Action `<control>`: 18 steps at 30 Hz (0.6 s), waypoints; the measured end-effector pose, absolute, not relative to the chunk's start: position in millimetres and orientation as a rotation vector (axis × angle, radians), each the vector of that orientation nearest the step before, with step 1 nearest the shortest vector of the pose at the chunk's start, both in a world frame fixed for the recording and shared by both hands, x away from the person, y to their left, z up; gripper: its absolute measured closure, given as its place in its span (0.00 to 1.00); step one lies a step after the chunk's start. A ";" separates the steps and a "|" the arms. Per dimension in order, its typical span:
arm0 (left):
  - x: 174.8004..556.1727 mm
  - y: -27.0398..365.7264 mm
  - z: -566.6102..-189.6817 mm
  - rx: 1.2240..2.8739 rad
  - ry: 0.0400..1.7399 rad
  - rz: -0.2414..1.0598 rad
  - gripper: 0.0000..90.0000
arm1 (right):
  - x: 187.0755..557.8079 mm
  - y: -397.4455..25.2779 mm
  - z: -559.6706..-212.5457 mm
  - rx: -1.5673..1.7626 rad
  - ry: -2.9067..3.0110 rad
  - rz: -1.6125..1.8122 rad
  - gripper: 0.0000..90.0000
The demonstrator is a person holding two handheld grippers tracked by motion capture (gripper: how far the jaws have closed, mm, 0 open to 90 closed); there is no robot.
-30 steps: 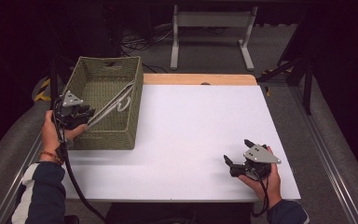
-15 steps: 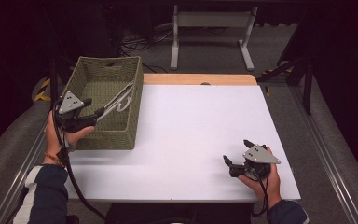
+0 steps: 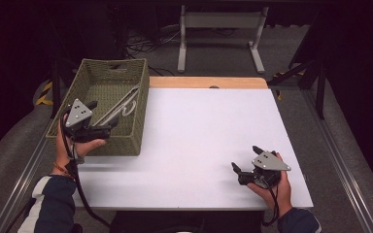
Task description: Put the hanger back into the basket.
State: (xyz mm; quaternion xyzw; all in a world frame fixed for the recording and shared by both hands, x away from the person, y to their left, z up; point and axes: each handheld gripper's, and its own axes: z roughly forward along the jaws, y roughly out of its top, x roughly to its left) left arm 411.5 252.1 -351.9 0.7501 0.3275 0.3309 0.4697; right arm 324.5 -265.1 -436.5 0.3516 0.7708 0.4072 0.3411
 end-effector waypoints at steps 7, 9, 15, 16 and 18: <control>407.6 250.9 -355.1 1.765 0.775 0.795 0.05 | 325.0 -264.9 -437.5 0.916 2.003 1.056 0.11; 406.3 250.5 -356.8 1.749 0.758 0.778 0.05 | 324.9 -265.2 -437.6 0.919 2.001 1.057 0.11; 399.7 243.8 -357.3 1.730 0.685 0.783 0.04 | 325.7 -265.4 -437.9 0.921 2.000 1.053 0.11; 398.1 241.6 -357.0 1.730 0.678 0.784 0.04 | 325.7 -265.4 -437.9 0.922 1.999 1.055 0.11; 393.9 236.4 -356.3 1.734 0.651 0.783 0.04 | 325.6 -265.1 -437.9 0.921 1.996 1.058 0.11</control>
